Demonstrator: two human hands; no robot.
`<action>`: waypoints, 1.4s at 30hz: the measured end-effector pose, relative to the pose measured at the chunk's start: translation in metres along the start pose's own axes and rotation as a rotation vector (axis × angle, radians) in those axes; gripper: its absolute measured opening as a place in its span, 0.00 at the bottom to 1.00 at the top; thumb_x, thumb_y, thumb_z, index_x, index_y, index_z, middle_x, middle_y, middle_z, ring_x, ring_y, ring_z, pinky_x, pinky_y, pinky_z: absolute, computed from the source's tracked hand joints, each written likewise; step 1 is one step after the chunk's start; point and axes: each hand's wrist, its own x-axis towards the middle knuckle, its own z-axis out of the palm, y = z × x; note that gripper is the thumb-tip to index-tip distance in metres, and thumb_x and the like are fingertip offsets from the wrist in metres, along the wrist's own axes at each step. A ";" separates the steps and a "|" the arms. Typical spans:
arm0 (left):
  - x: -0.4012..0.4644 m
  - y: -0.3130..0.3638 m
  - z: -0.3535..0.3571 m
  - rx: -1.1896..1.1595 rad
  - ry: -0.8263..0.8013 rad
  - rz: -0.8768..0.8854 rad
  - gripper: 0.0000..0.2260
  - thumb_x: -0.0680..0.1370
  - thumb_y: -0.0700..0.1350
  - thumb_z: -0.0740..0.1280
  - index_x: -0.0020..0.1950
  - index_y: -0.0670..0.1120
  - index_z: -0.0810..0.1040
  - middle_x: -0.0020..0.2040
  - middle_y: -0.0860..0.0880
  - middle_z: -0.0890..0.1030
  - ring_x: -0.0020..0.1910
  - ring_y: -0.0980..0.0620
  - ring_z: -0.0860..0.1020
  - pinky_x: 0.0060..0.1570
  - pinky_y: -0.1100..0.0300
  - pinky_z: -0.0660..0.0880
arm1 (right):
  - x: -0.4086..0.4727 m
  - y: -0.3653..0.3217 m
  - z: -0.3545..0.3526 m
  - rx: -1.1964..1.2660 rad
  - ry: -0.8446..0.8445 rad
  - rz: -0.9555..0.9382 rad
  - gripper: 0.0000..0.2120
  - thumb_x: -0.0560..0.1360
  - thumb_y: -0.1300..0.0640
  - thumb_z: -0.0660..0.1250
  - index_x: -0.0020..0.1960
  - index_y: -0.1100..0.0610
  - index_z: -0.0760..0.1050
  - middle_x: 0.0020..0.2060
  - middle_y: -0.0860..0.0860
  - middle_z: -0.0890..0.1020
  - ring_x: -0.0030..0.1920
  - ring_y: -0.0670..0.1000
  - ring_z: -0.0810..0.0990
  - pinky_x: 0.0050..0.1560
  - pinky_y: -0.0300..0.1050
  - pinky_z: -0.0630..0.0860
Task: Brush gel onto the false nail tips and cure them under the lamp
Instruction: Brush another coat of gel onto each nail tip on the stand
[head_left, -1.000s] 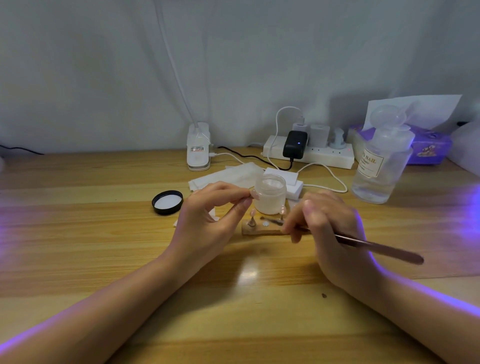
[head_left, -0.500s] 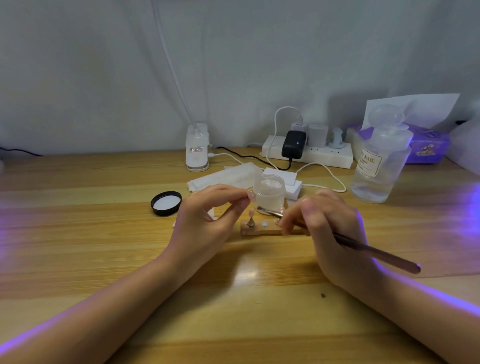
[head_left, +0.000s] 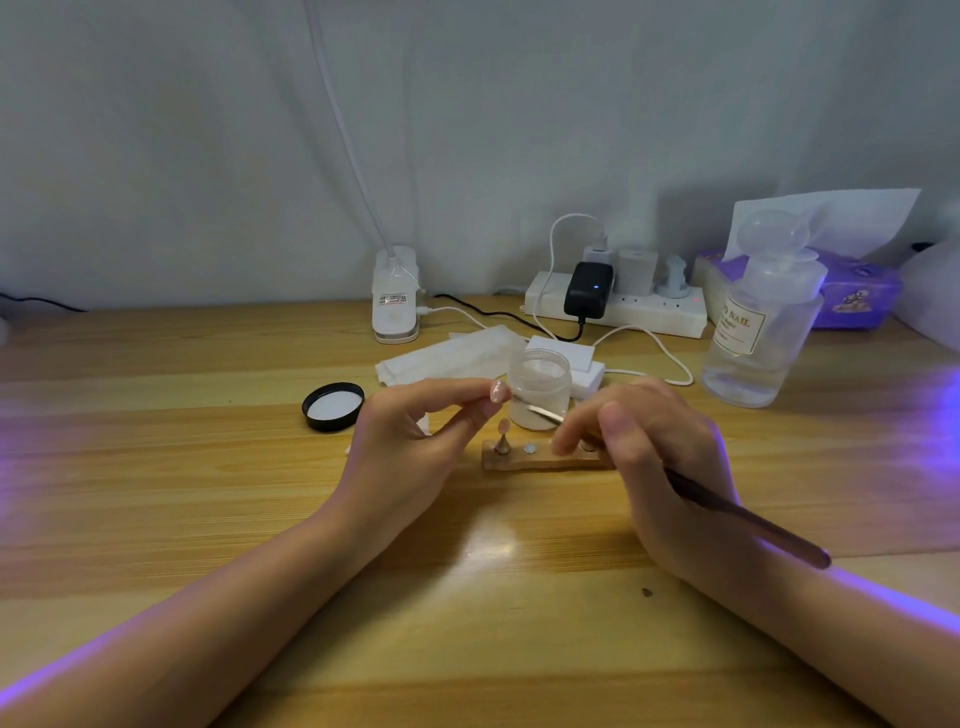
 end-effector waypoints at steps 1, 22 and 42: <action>0.000 0.000 0.000 -0.001 -0.006 -0.001 0.10 0.70 0.43 0.69 0.51 0.46 0.81 0.45 0.54 0.83 0.47 0.59 0.81 0.52 0.60 0.77 | 0.001 0.000 0.000 -0.011 0.012 0.003 0.17 0.76 0.56 0.51 0.38 0.54 0.77 0.34 0.37 0.75 0.39 0.34 0.73 0.45 0.35 0.66; 0.004 0.001 -0.002 0.041 -0.052 -0.150 0.05 0.72 0.42 0.69 0.46 0.48 0.82 0.46 0.57 0.82 0.48 0.64 0.78 0.48 0.75 0.69 | 0.009 0.009 -0.006 0.007 0.112 0.218 0.12 0.75 0.49 0.51 0.40 0.45 0.72 0.34 0.44 0.78 0.41 0.43 0.76 0.46 0.48 0.72; 0.010 0.010 0.008 0.072 -0.248 -0.200 0.16 0.70 0.41 0.73 0.55 0.52 0.76 0.40 0.54 0.82 0.45 0.65 0.77 0.44 0.82 0.64 | 0.014 0.014 -0.011 -0.105 0.052 0.191 0.06 0.73 0.48 0.54 0.43 0.41 0.69 0.37 0.40 0.78 0.43 0.45 0.77 0.50 0.57 0.72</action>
